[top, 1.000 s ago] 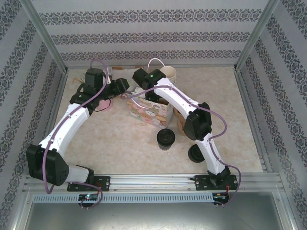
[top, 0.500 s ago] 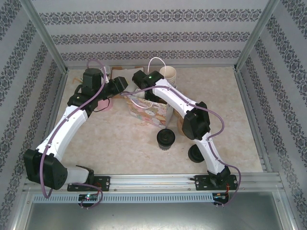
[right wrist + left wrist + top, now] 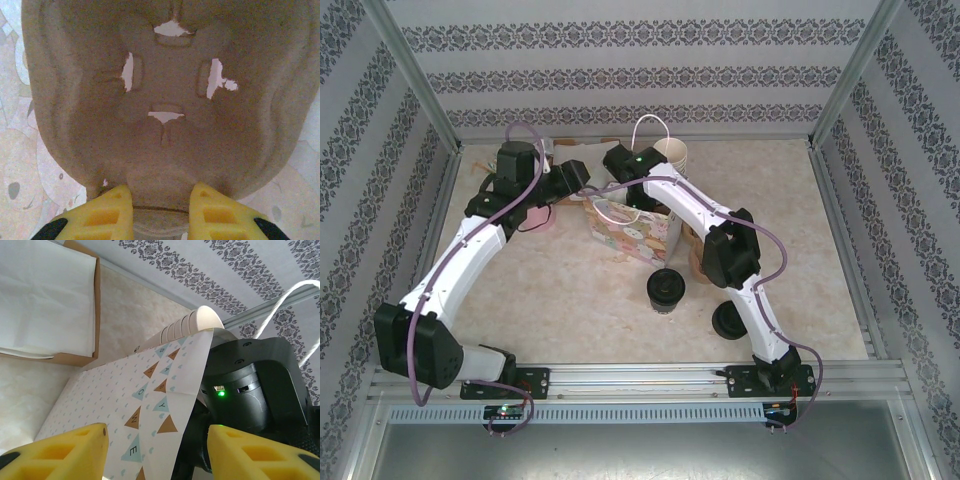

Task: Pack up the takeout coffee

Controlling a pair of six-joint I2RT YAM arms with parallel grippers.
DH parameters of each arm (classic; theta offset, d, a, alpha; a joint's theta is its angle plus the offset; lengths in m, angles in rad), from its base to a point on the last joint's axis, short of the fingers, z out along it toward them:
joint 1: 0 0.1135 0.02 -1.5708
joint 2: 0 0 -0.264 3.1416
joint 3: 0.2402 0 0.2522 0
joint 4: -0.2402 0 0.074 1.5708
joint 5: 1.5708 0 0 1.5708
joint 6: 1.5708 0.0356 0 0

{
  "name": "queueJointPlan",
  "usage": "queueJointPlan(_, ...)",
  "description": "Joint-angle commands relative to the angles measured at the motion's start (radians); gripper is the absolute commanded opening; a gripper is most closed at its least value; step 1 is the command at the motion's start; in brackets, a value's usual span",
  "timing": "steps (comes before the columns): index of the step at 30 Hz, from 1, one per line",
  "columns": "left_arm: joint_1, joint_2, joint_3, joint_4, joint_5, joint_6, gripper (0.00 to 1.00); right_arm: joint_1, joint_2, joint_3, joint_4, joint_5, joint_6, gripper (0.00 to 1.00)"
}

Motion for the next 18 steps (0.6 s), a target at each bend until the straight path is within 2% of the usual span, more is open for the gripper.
queueJointPlan(1,-0.014,0.015,0.035,-0.028,0.030,0.016,0.56,-0.003,0.005,-0.017,0.008,0.004,0.010,0.10)
queueJointPlan(5,-0.020,0.024,0.047,-0.051,0.033,0.025,0.56,0.005,0.052,-0.019,-0.023,0.056,-0.001,0.09)
queueJointPlan(18,-0.038,0.044,0.082,-0.068,0.023,0.034,0.56,0.005,0.121,-0.045,-0.034,0.096,-0.045,0.09)
